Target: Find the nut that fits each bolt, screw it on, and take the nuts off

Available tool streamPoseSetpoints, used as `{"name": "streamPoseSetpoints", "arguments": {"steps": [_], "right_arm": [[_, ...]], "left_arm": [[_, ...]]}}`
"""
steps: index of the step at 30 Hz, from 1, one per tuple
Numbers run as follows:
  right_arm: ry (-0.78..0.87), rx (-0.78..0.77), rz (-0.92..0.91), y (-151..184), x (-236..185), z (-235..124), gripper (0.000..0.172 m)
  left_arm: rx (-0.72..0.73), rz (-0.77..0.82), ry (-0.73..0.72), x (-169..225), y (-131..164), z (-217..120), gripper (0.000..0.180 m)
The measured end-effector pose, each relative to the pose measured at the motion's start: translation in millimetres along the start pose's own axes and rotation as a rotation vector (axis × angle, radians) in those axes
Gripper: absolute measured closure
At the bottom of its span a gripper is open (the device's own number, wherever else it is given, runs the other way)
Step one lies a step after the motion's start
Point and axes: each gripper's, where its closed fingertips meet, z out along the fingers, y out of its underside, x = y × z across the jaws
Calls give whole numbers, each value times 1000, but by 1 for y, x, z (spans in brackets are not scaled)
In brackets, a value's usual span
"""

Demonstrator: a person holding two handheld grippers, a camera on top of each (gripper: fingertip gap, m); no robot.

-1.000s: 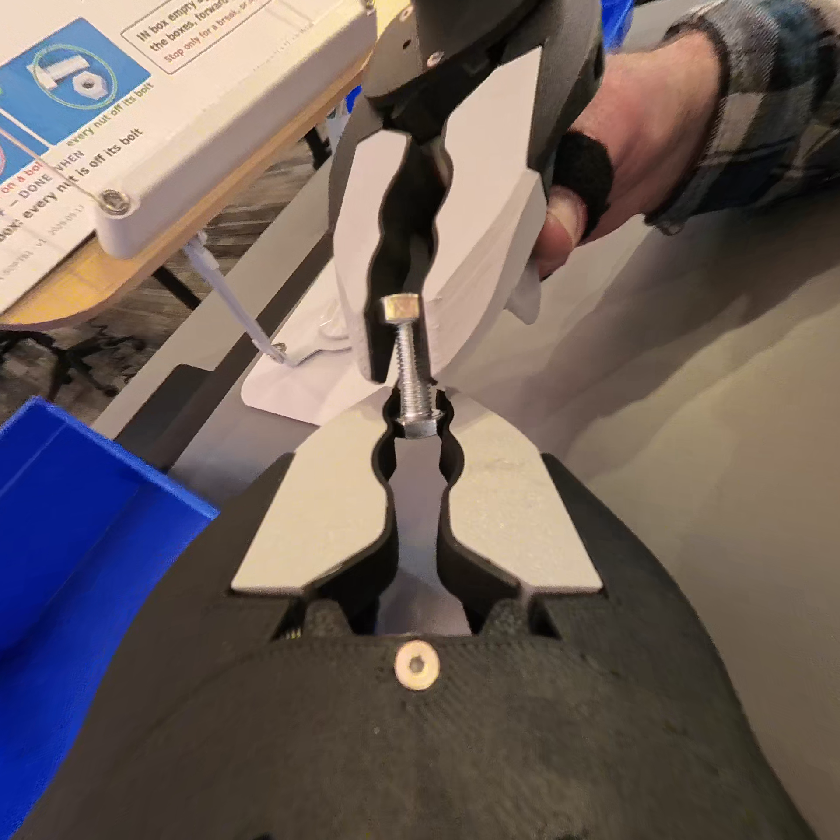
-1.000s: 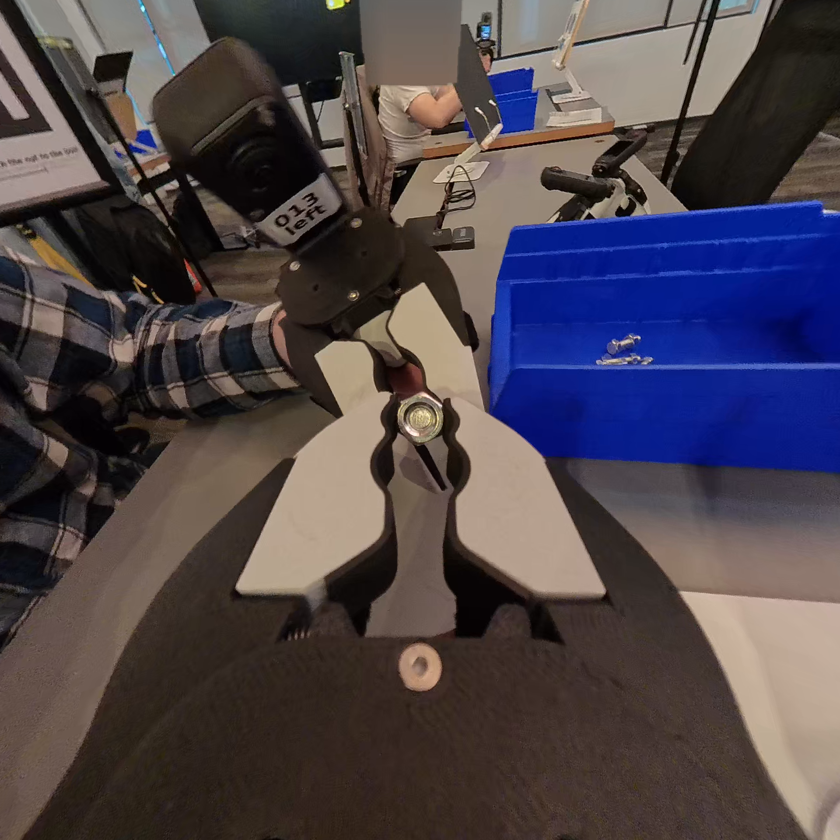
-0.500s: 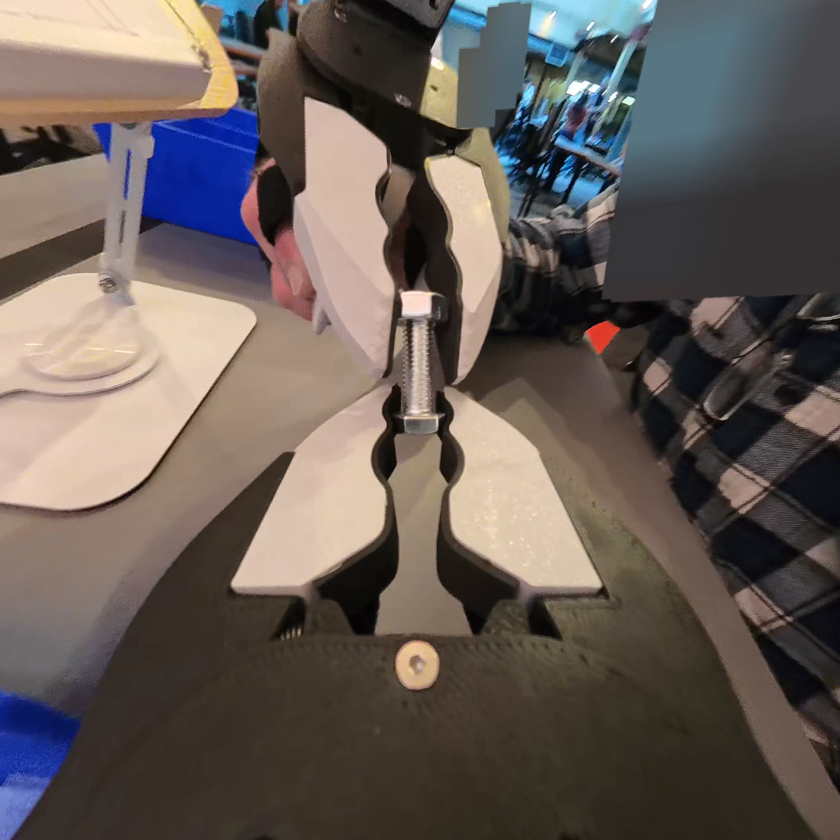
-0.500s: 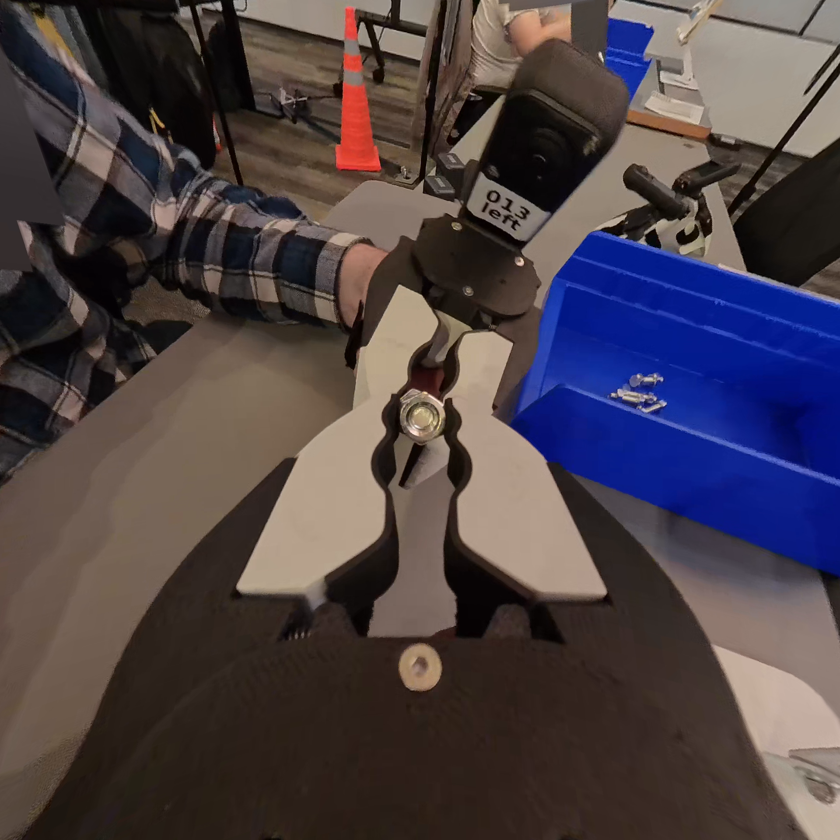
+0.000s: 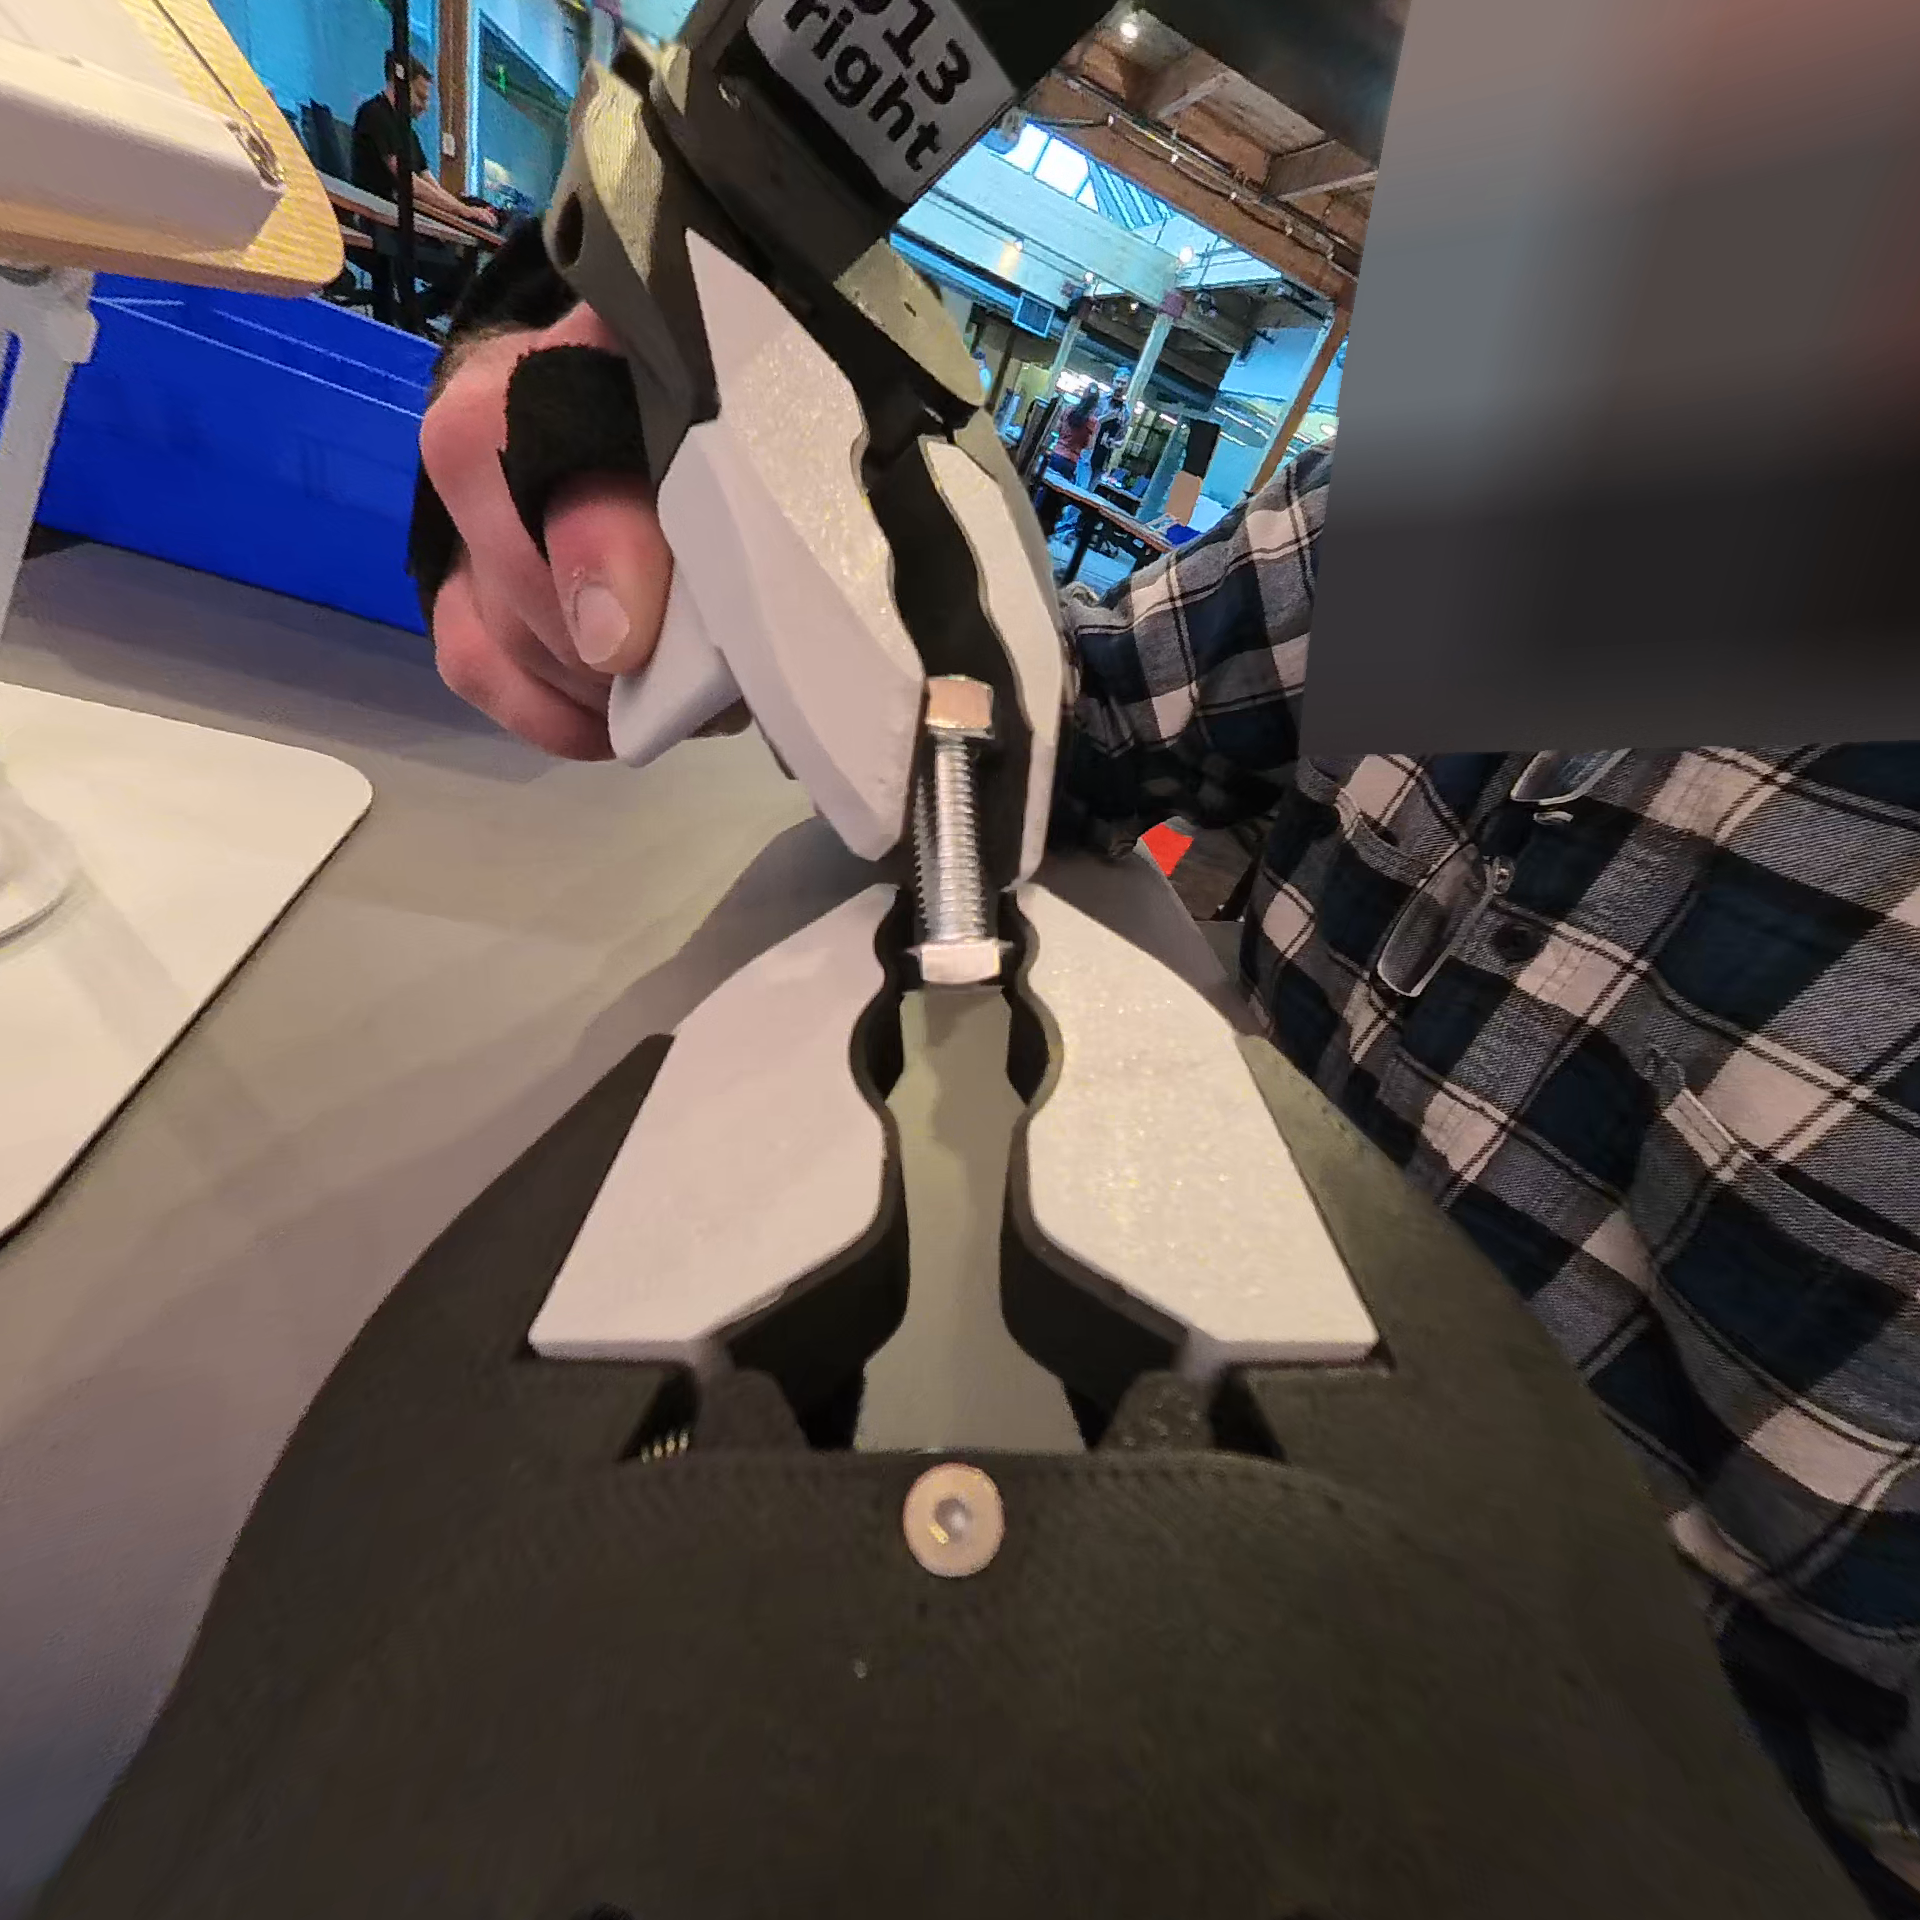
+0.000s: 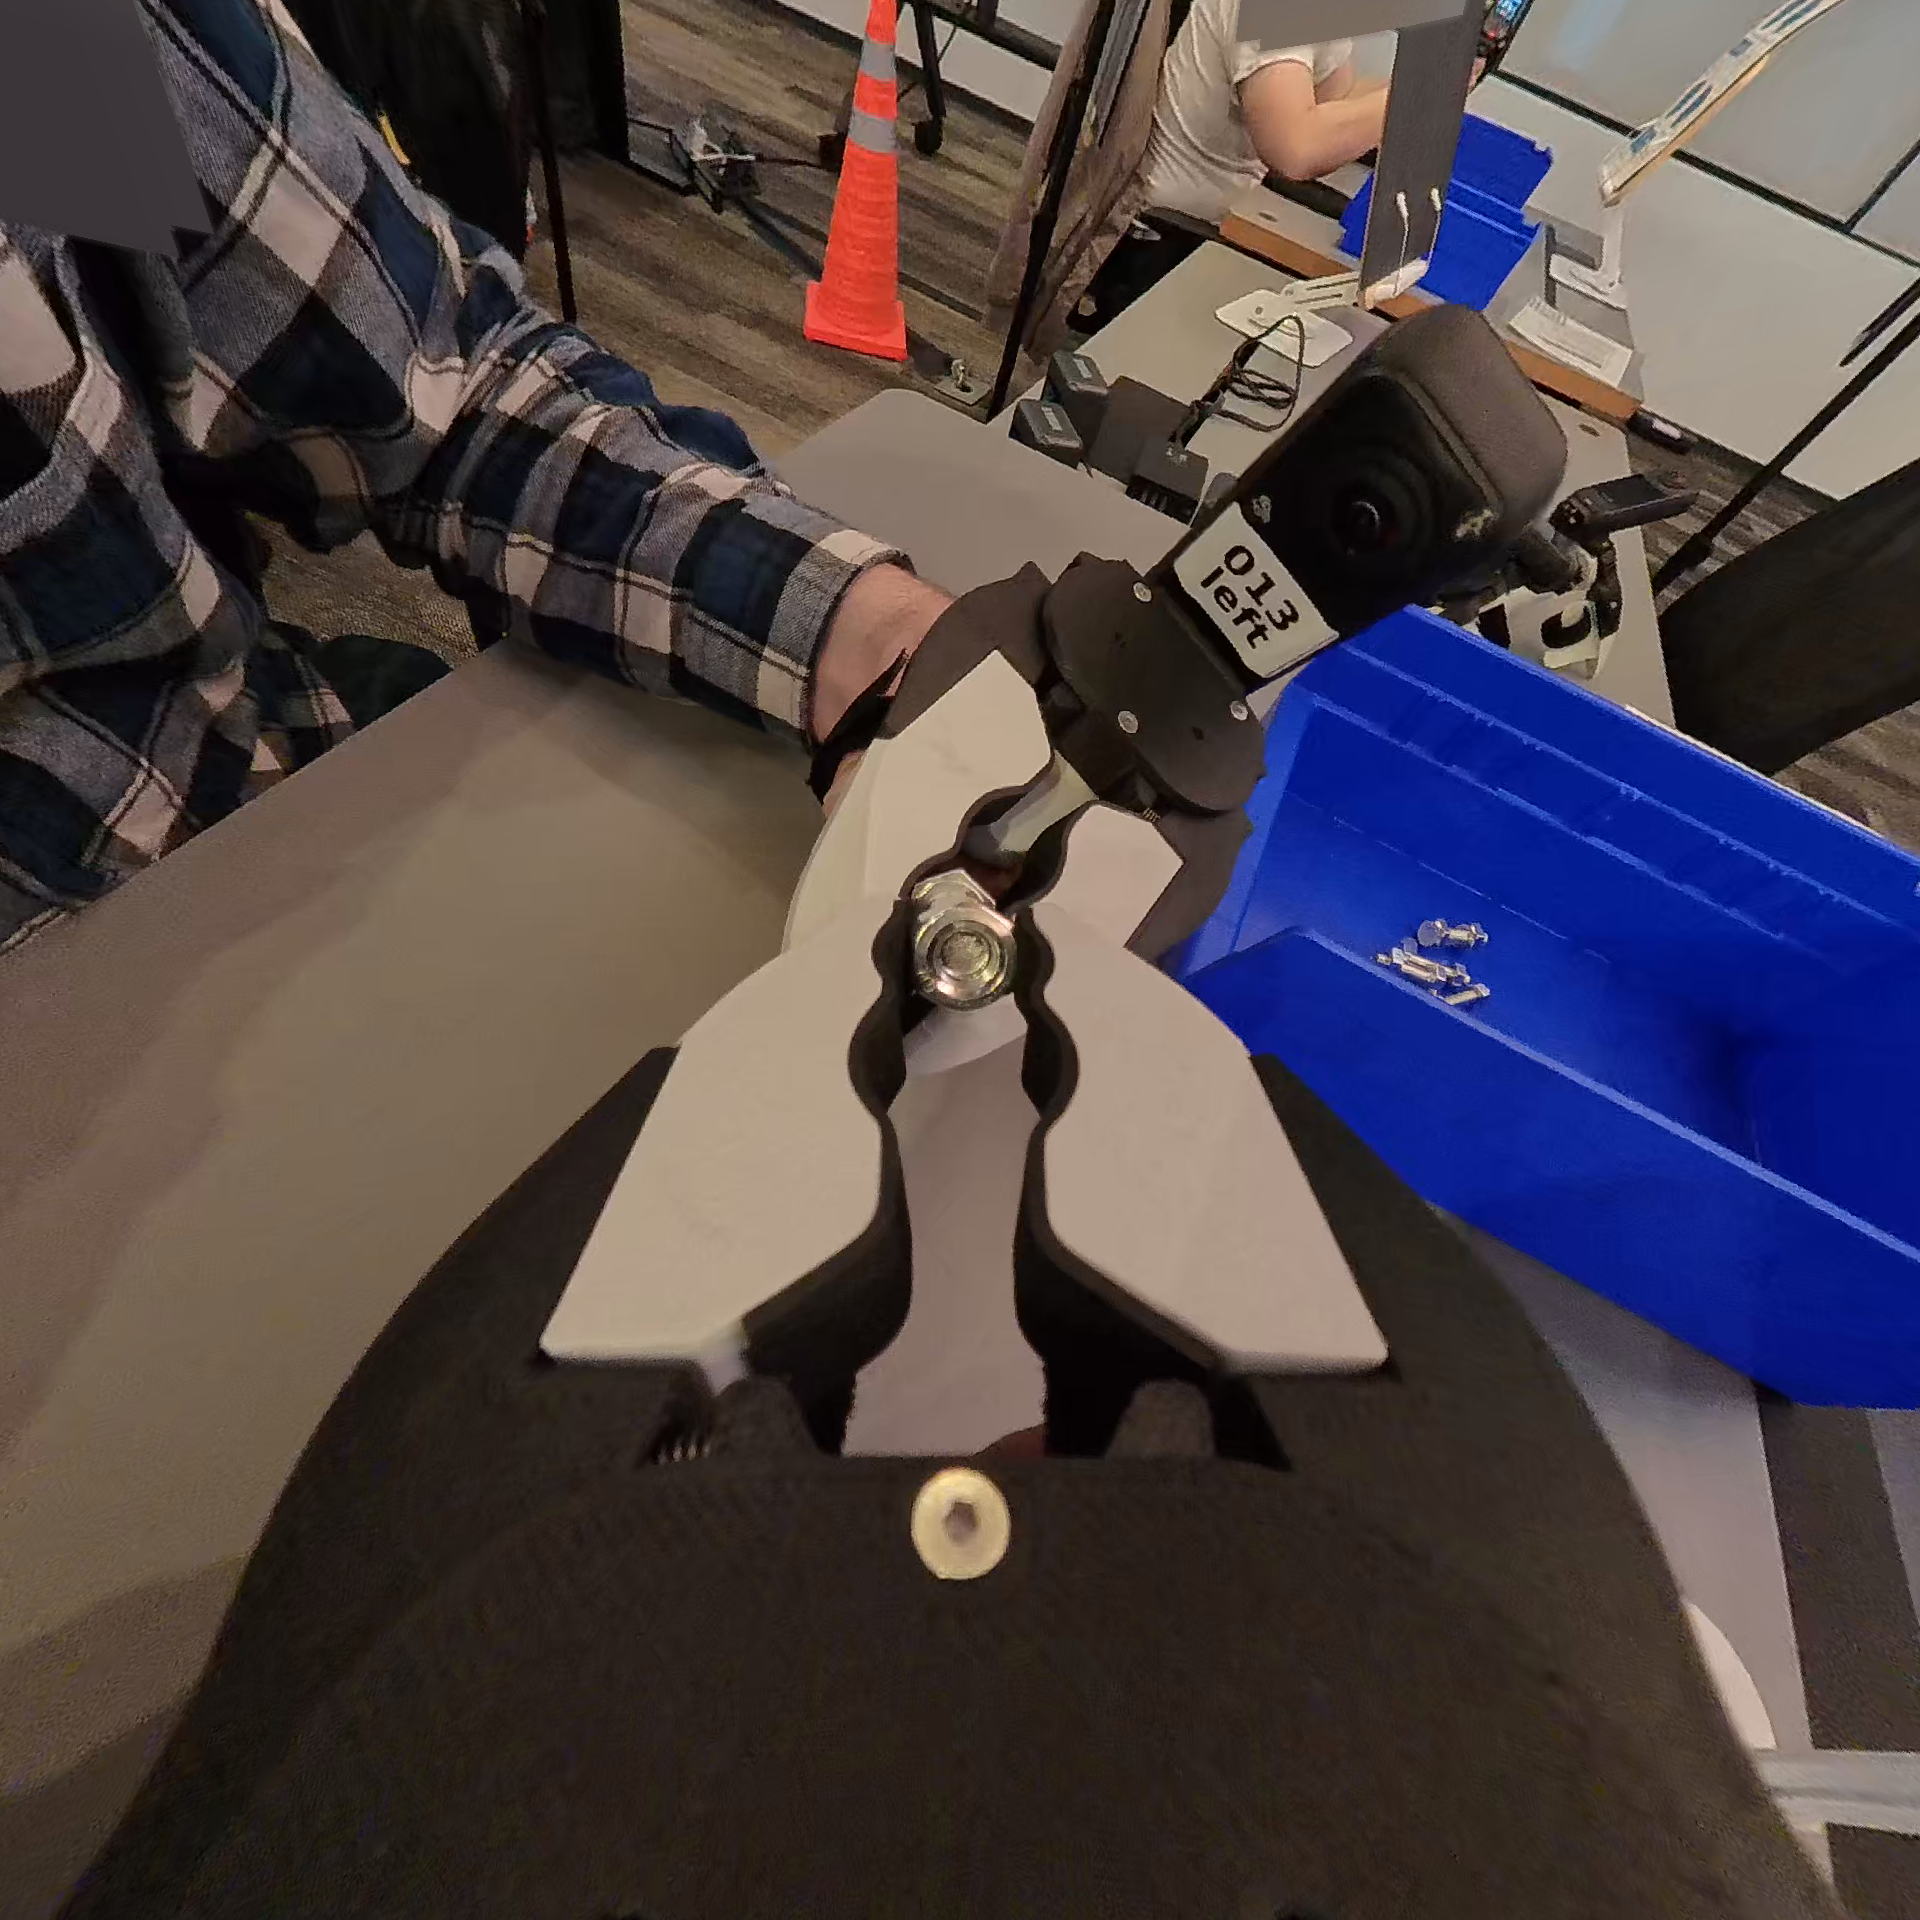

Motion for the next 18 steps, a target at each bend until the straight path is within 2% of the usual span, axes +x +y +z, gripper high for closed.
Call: {"name": "streamPoseSetpoints", "arguments": {"steps": [7, 14, 18], "right_arm": [[31, 39, 53, 1, 9, -1, 153], [60, 81, 122, 3, 20, -3, 153], [80, 120, 218, 7, 30, -3, 153]], "left_arm": [[32, 28, -74, -9, -6, -4, 164], [27, 84, -159, -17, -9, -5, 145], [-52, 261, -402, -37, -9, -11, 138]]}}
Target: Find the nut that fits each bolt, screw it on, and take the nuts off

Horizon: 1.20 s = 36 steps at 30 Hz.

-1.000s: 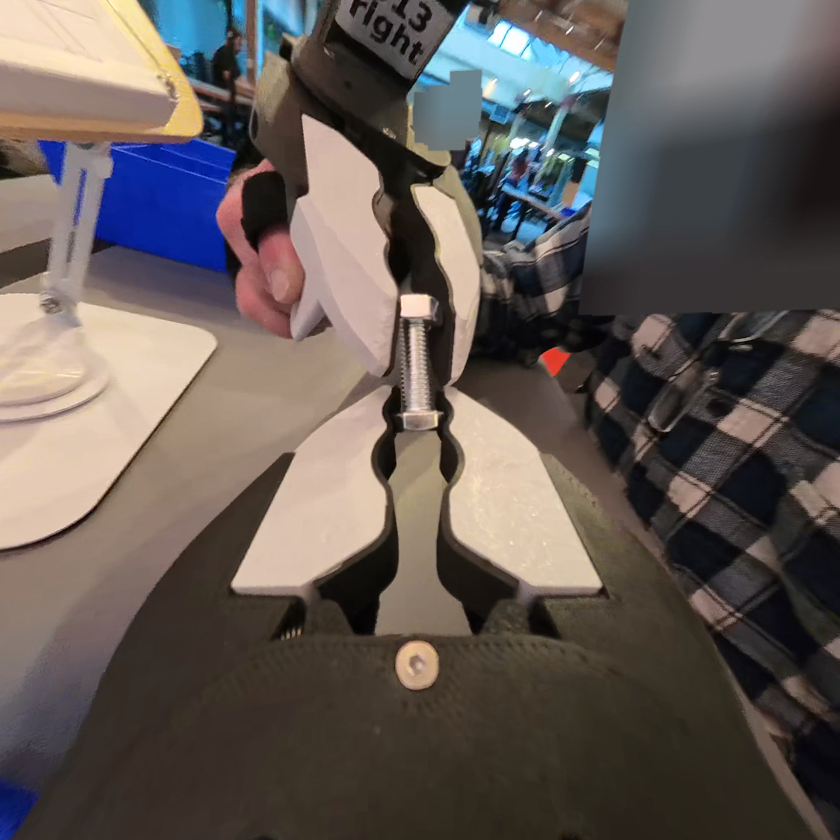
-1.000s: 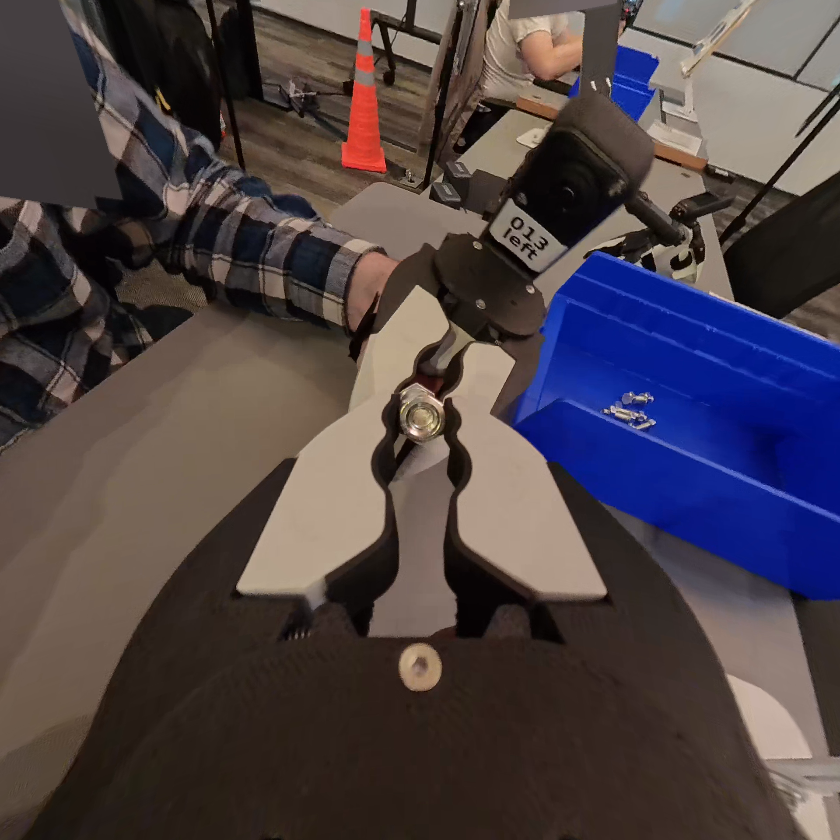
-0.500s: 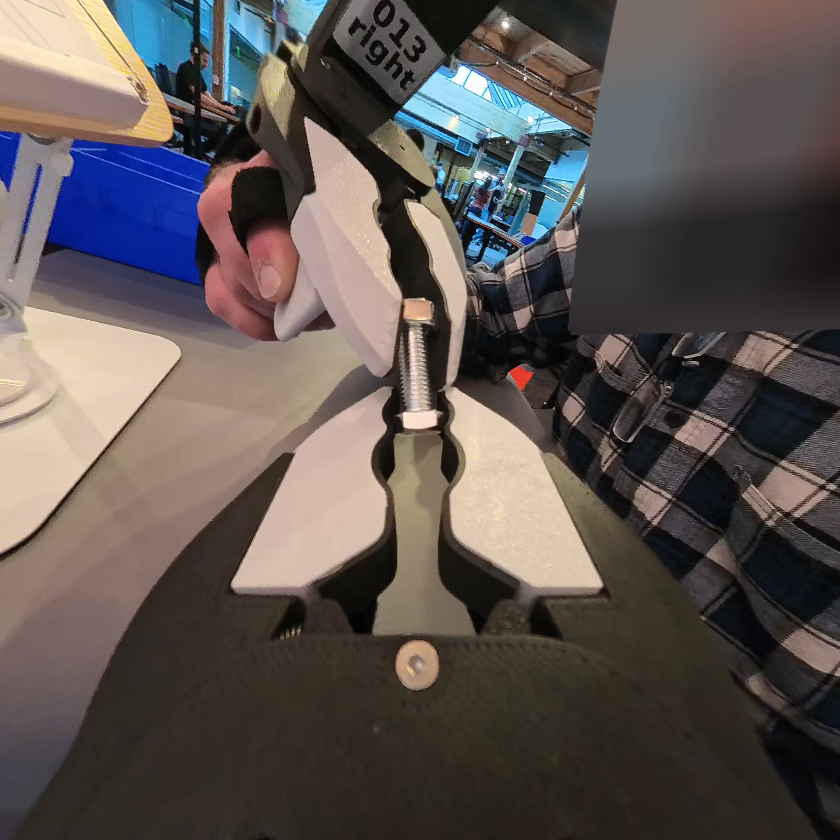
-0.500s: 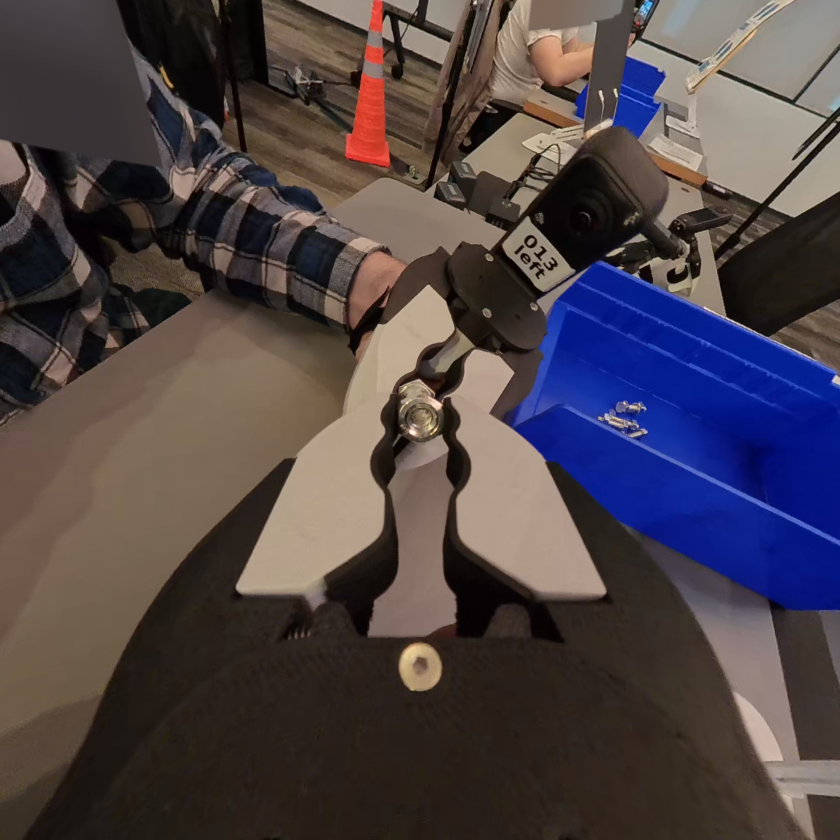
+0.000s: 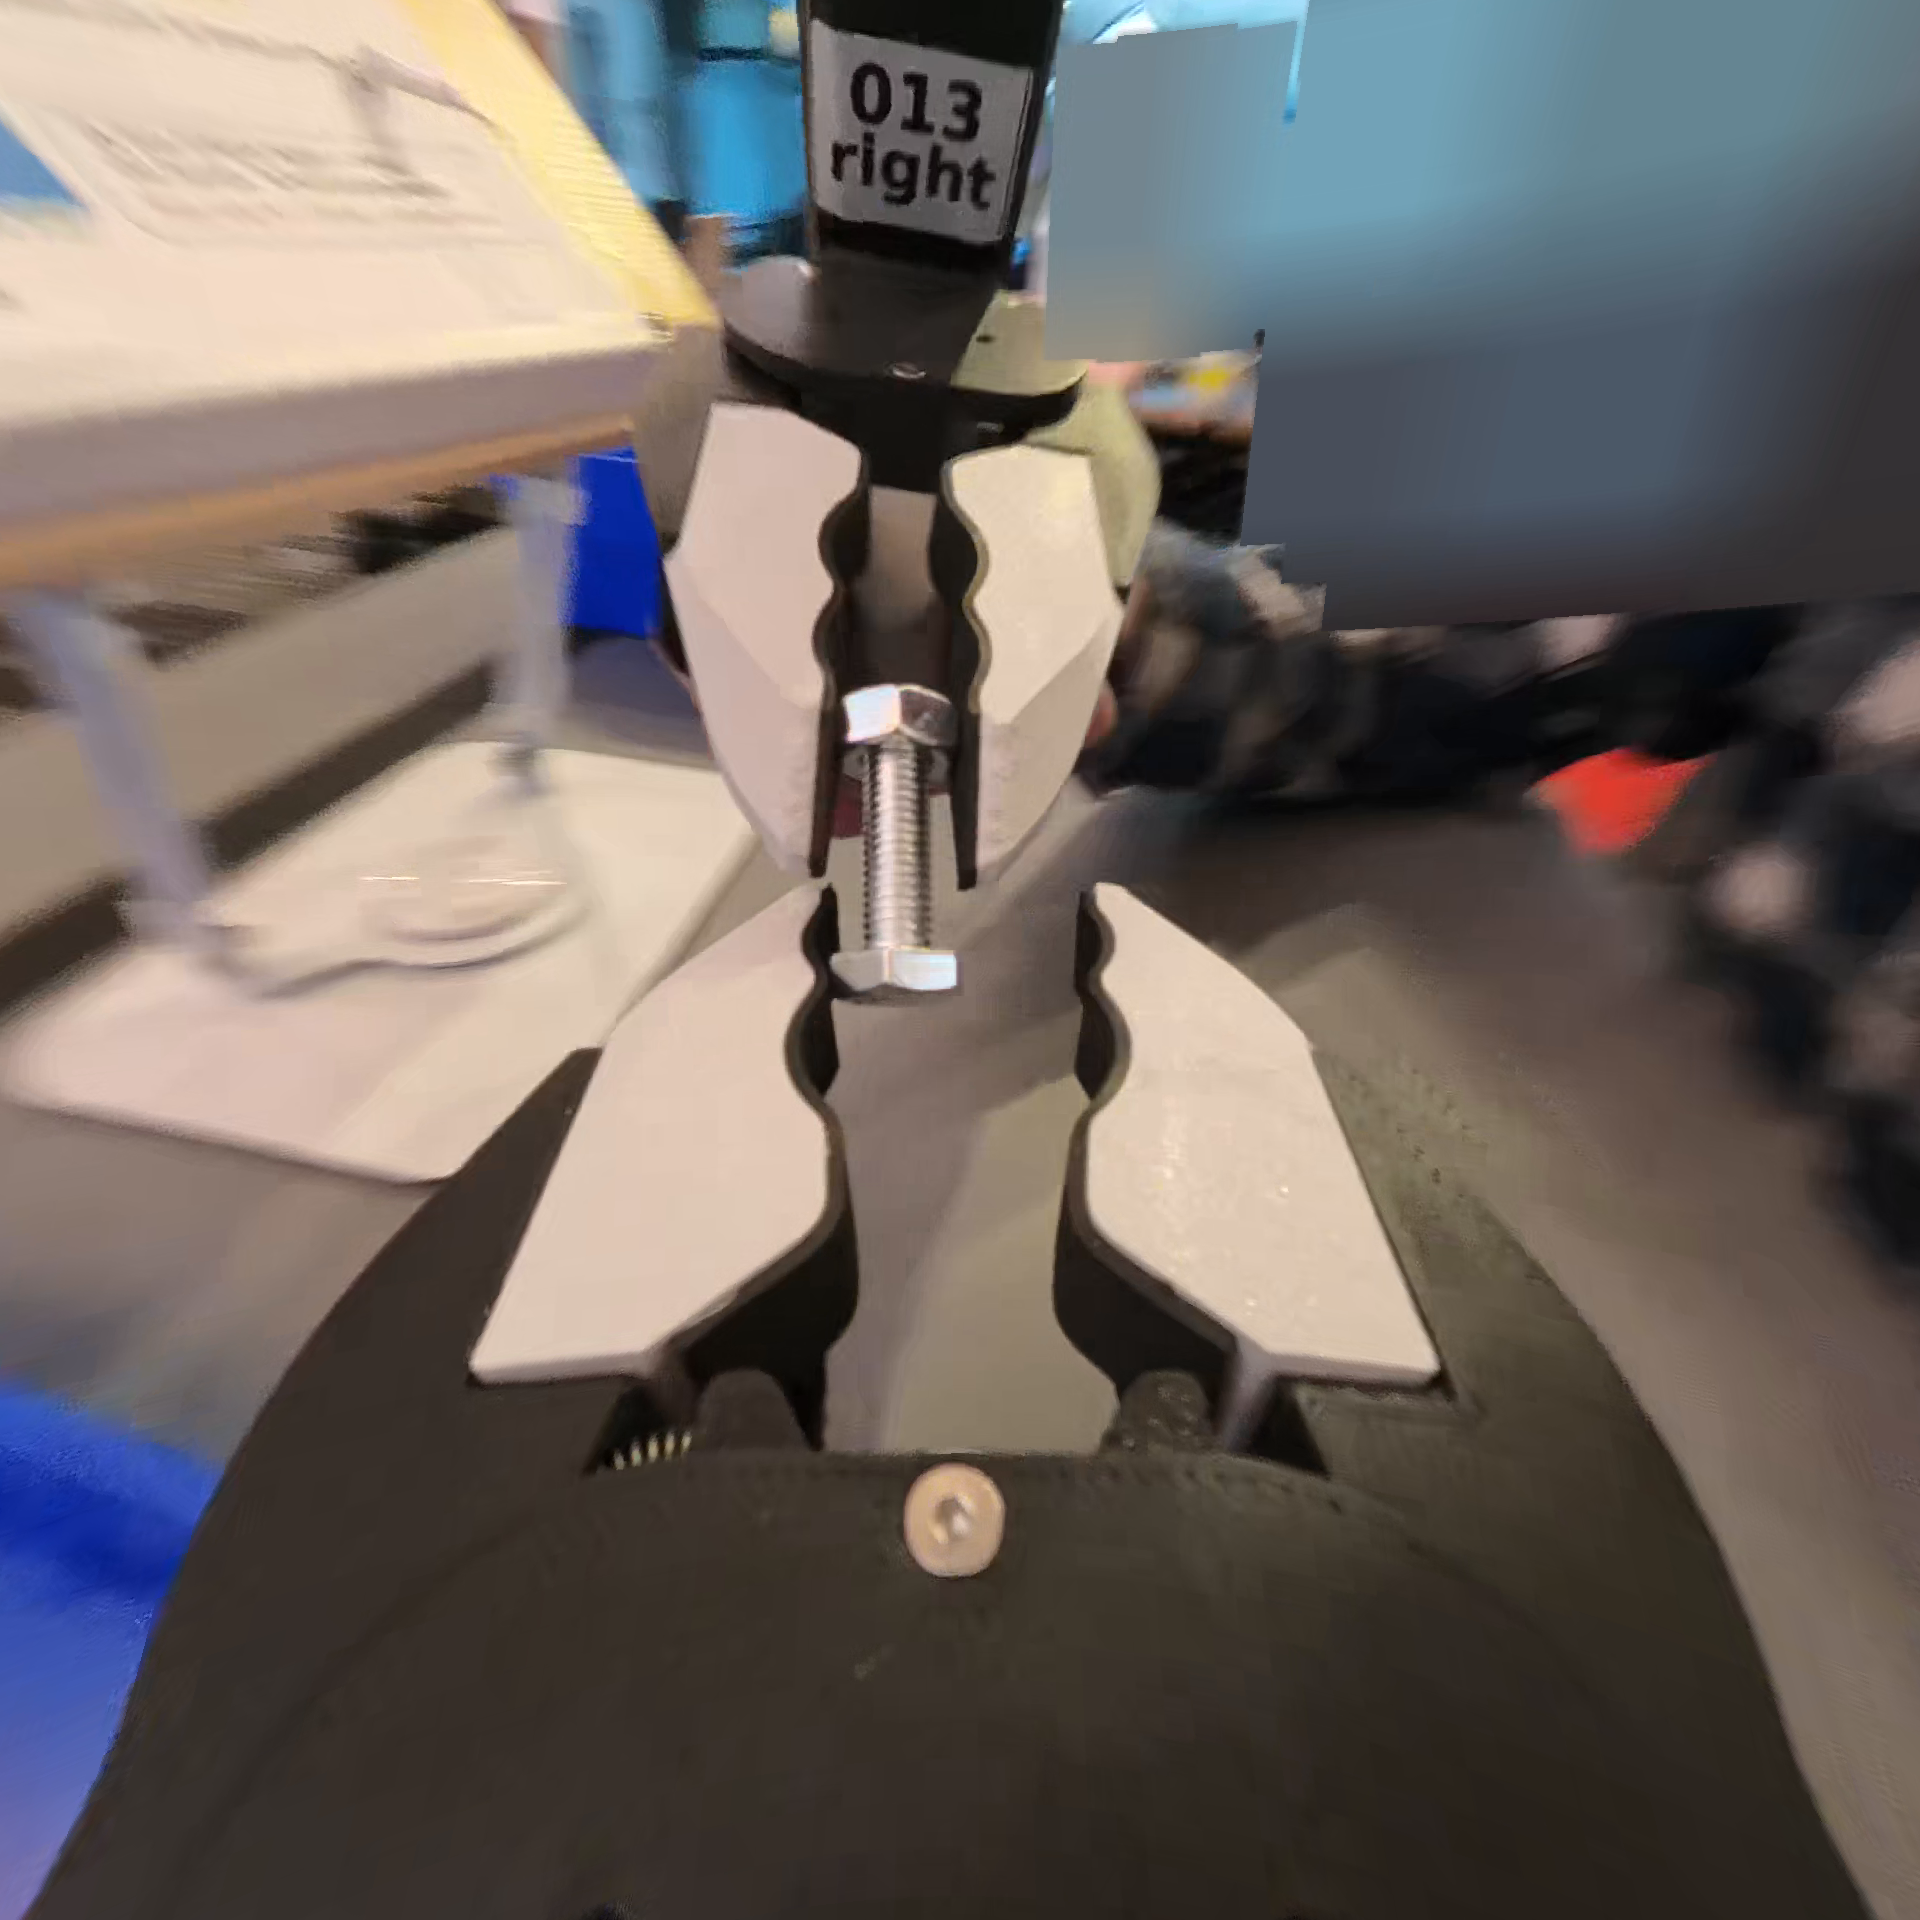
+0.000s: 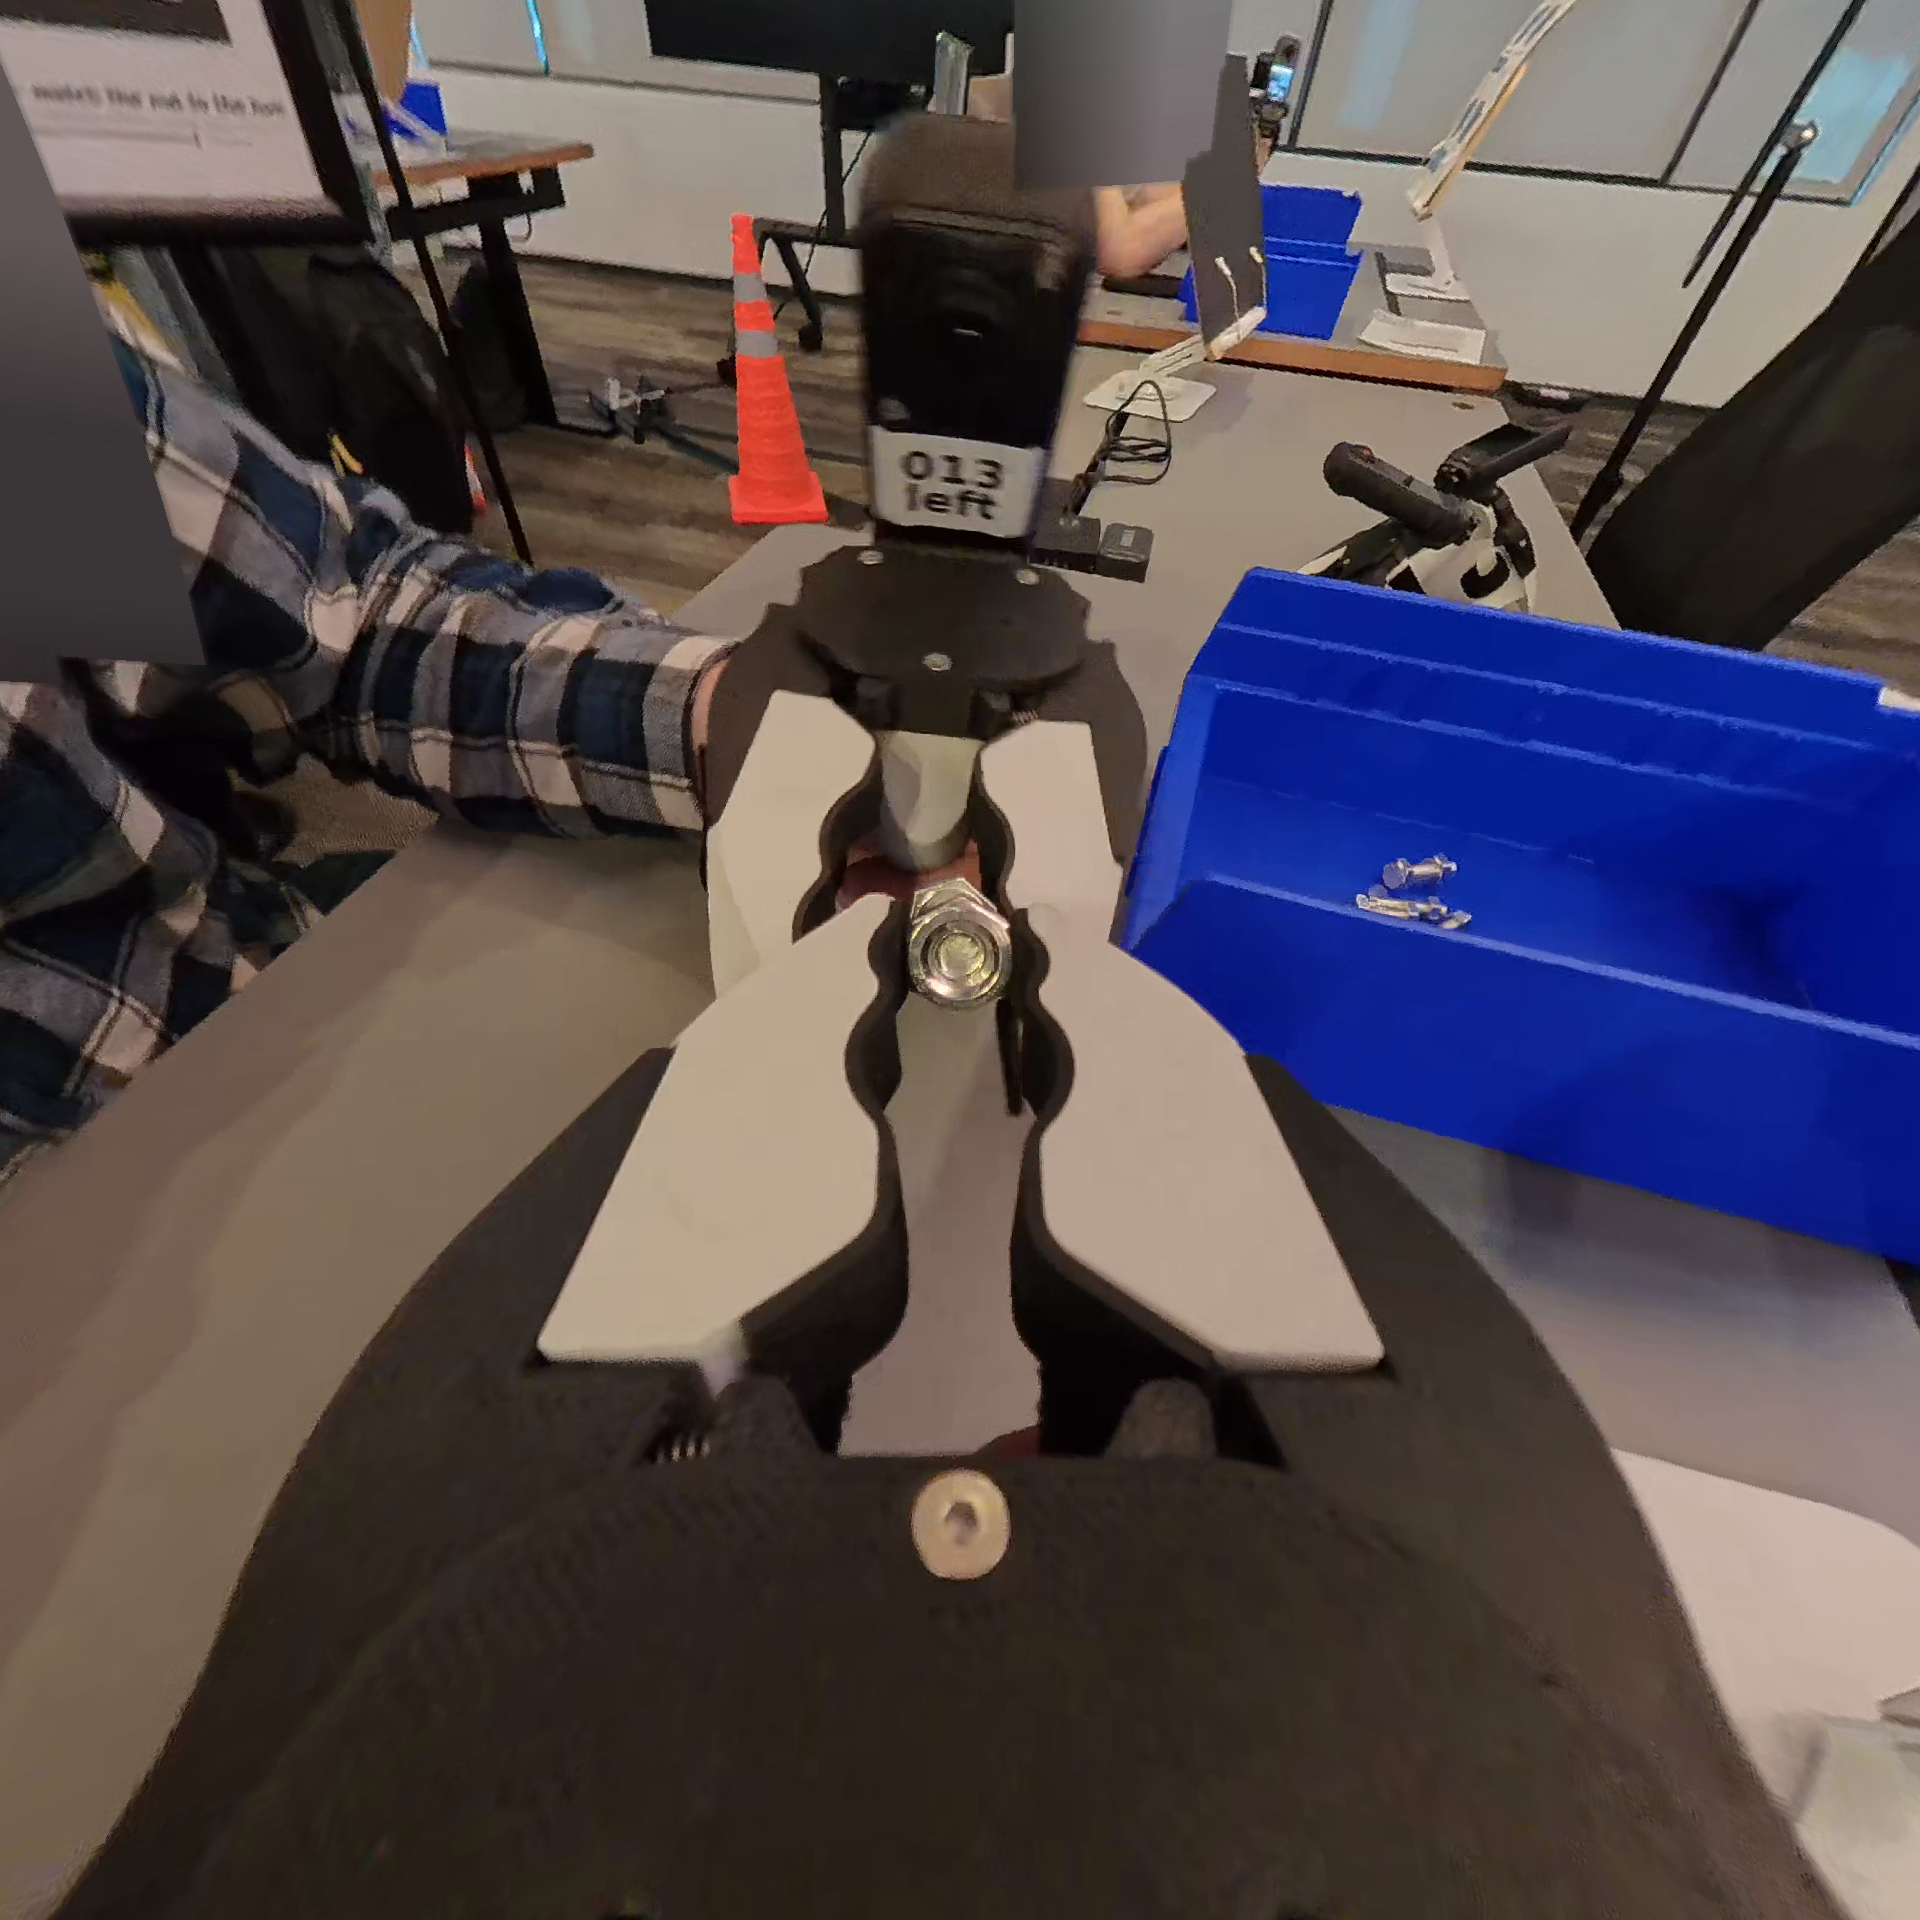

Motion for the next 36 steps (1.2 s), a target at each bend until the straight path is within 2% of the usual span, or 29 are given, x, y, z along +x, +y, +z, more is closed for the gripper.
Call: {"name": "streamPoseSetpoints", "arguments": {"steps": [4, 8, 16, 25, 29, 36], "right_arm": [[6, 49, 91, 2, 9, 0, 153], [-3, 96, 160, 0, 13, -1, 153], [27, 146, 163, -3, 16, 0, 153], [99, 97, 89, 2, 18, 6, 153], [125, 71, 64, 2, 18, 8, 153], [164, 42, 48, 3, 20, 9, 153]], "left_arm": [[-34, 149, -192, -17, 0, -3, 137], [-75, 262, -303, -25, 1, -3, 138], [-58, 342, -470, -39, -6, -10, 147], [-95, 378, -538, -45, -5, -13, 153], [-90, 369, -548, -47, -5, -17, 163], [-113, 377, -574, -50, -4, -18, 165]]}}
